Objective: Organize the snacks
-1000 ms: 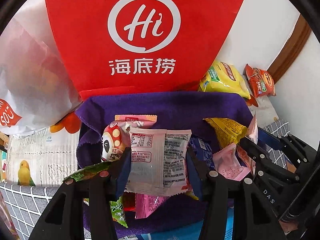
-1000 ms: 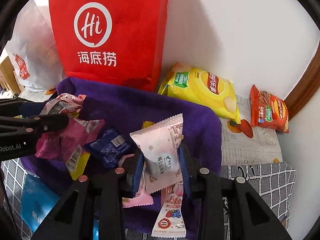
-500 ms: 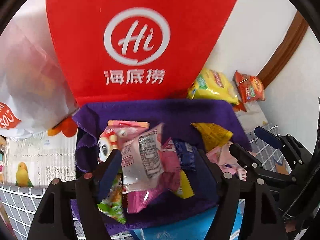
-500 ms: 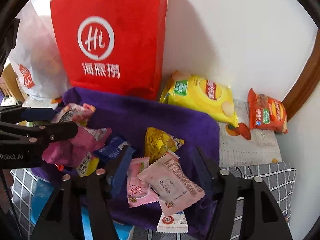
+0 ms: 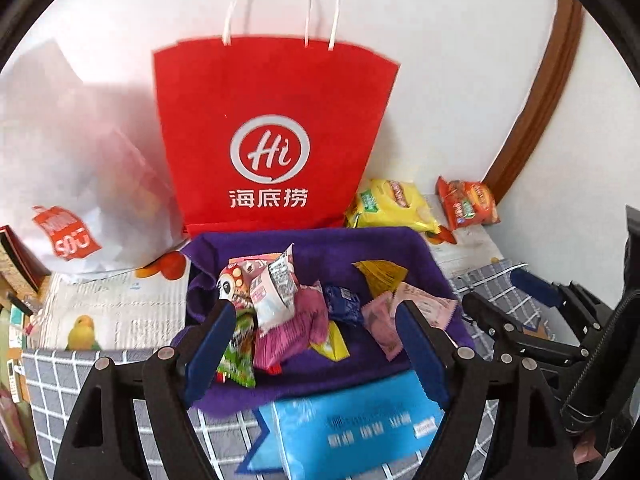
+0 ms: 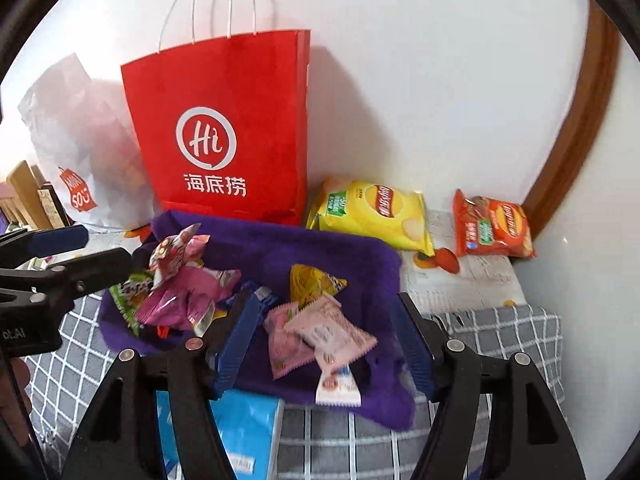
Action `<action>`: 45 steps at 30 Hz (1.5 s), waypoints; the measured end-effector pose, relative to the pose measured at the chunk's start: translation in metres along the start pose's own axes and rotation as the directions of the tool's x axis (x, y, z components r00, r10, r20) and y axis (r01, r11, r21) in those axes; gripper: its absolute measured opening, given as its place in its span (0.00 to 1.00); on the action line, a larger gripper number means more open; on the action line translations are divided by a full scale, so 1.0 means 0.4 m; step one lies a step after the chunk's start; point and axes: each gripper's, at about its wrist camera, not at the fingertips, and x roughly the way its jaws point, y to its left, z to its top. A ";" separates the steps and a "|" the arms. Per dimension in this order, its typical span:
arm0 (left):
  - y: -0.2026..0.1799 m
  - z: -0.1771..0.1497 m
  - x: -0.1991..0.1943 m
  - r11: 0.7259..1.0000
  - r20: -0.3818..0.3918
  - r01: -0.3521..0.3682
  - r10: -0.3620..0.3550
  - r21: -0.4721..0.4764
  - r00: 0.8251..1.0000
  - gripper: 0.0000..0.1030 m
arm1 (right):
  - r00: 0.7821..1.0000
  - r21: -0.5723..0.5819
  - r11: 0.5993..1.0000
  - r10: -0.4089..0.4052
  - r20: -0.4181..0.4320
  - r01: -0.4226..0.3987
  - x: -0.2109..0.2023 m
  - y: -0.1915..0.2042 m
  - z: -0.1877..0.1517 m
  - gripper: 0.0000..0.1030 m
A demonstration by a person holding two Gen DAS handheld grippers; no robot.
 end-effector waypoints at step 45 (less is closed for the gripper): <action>-0.067 -0.308 -0.401 0.992 0.174 -0.122 0.119 0.008 0.978 0.95 | 0.993 0.113 0.993 -0.036 0.114 0.023 -0.432 0.012 -0.306 0.97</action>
